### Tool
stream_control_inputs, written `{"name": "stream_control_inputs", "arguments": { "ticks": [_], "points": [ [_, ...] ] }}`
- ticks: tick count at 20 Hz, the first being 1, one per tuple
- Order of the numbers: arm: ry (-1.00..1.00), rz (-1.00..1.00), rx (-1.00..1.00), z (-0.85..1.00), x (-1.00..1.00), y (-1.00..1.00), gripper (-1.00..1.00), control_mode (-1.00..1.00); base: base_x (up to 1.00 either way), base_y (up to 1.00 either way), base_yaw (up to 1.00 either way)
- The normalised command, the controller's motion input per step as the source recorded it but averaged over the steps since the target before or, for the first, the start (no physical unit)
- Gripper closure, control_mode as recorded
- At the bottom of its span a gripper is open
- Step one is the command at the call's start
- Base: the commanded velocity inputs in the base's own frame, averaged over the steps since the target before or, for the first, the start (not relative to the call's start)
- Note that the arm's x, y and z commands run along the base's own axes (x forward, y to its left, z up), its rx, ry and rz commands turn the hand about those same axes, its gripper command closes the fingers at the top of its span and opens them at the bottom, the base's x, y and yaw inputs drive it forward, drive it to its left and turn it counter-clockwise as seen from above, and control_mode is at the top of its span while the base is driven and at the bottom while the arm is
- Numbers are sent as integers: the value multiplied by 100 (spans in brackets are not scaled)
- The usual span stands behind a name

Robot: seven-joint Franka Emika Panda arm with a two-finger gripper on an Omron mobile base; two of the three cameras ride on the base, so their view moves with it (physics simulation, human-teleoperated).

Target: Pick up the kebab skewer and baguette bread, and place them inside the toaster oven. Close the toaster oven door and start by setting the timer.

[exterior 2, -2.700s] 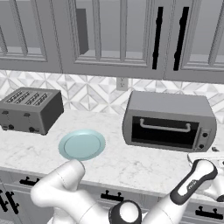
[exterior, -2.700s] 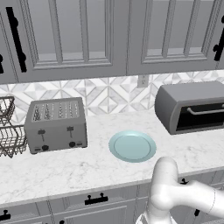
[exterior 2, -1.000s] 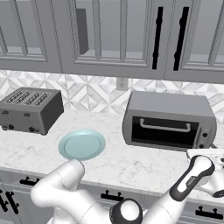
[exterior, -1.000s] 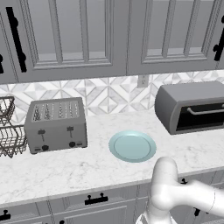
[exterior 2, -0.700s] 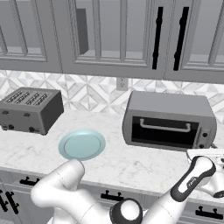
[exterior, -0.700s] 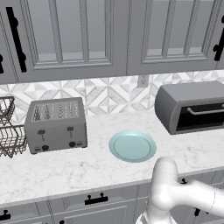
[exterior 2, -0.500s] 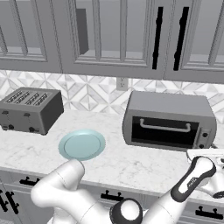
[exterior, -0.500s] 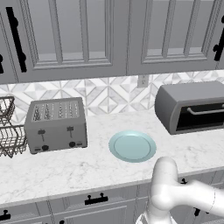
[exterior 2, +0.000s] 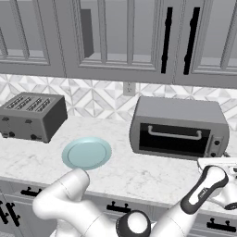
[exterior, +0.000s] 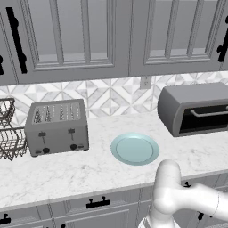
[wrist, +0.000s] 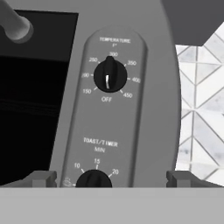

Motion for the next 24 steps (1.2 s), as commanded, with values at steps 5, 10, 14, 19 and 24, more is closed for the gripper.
{"name": "stream_control_inputs", "arguments": {
  "ticks": [5, 10, 14, 19, 24],
  "points": [
    [0, -3, 0, 0, -3, 0, -100, -100, 0, 0, 0],
    [0, -3, 0, -2, -4, 0, -100, -100, 0, 0, 0],
    [0, -1, 0, -1, -4, 0, -100, -100, 0, 0, 0],
    [0, 0, 0, 0, -5, 0, -100, -100, 0, 0, 0],
    [0, 0, 0, -3, -2, 0, -100, -100, 0, 0, 0]
  ]
}}
